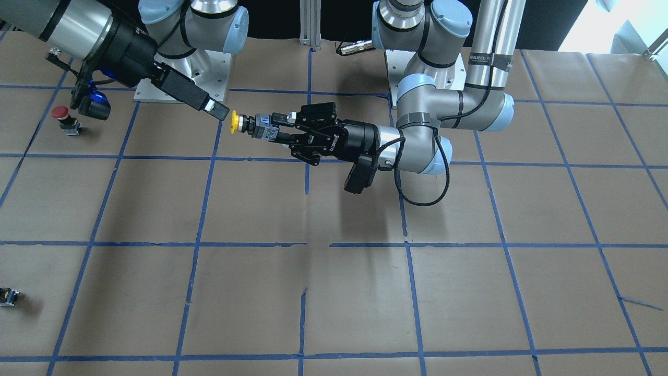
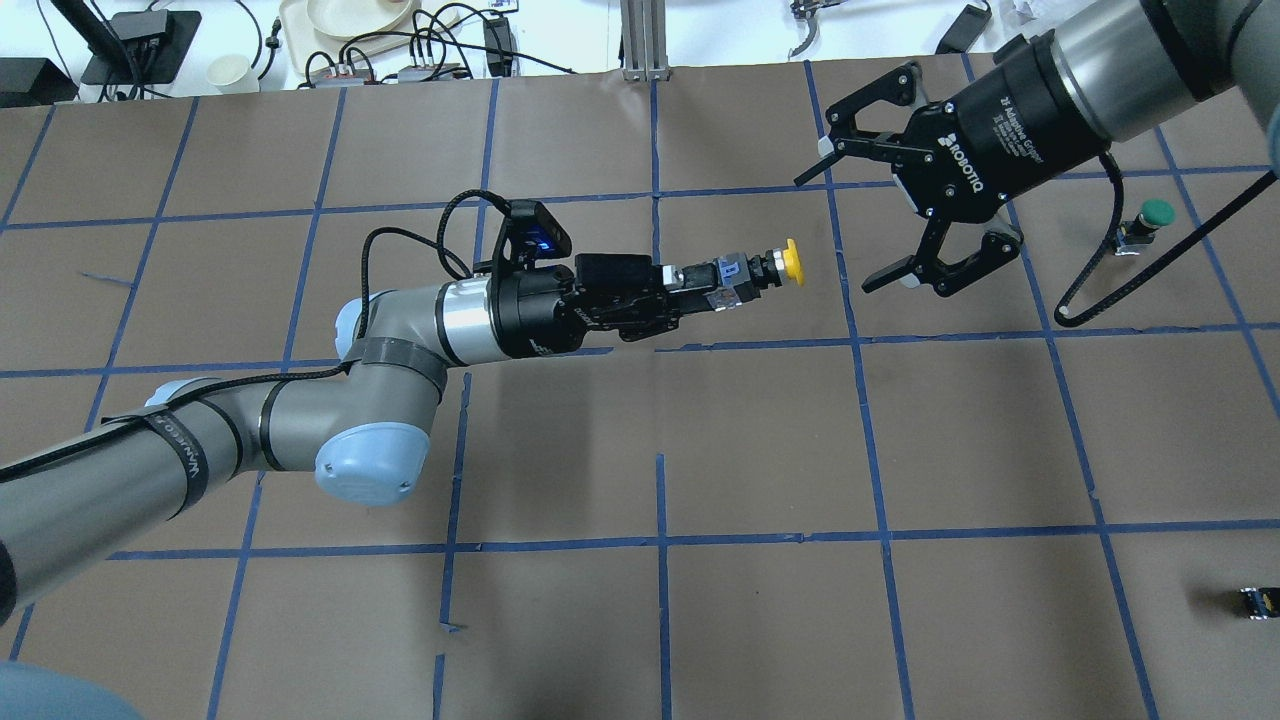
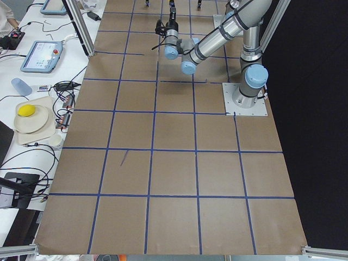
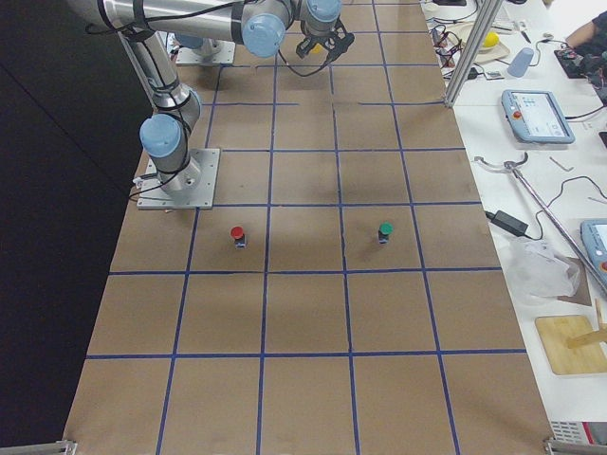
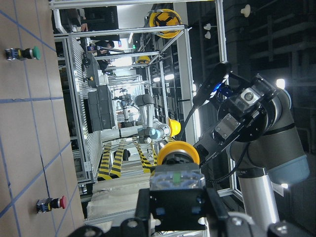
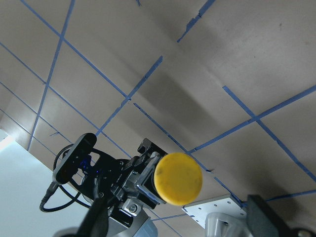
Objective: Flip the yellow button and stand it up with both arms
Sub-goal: 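Extend the yellow button toward the right gripper while the right gripper opens and approaches, then close the right gripper on the yellow cap while the left gripper holds the base, then open the left gripper and withdraw it while the right gripper carries the button away, then lower the yellow button upright onto the table with the right gripper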
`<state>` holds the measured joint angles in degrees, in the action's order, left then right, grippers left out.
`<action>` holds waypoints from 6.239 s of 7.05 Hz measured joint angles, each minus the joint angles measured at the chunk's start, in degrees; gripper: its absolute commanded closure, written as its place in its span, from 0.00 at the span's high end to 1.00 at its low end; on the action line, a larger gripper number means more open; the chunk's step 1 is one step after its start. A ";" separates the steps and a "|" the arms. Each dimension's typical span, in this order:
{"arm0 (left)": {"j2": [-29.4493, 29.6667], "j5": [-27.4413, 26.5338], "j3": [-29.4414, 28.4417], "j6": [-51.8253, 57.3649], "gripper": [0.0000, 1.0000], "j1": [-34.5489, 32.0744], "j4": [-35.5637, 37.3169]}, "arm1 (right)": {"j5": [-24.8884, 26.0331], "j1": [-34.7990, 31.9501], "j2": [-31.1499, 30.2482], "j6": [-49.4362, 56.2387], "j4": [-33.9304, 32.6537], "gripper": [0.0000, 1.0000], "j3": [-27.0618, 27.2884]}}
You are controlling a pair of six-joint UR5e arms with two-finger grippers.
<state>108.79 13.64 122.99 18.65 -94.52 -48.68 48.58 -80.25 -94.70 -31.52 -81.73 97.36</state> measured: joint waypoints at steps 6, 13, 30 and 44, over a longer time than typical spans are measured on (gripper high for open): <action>0.34 3.43 -2.17 -0.06 0.06 -2.67 0.41 | -0.17 0.57 0.38 -3.05 1.73 0.69 0.12; 0.43 3.33 -2.20 -0.60 0.36 -2.61 0.40 | -0.15 0.65 -0.05 -3.11 2.81 0.13 -0.83; -15.23 -78.61 -29.86 -43.13 0.99 -2.76 -23.23 | 34.28 22.06 0.26 86.12 -8.60 0.07 1.76; -22.10 -103.44 -30.00 -21.26 1.00 0.29 -38.54 | 17.54 42.47 19.88 171.43 -29.60 0.17 10.79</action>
<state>86.69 -89.80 92.99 -2.61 -94.23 -87.22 66.12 -37.78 -74.82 139.91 -111.34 108.16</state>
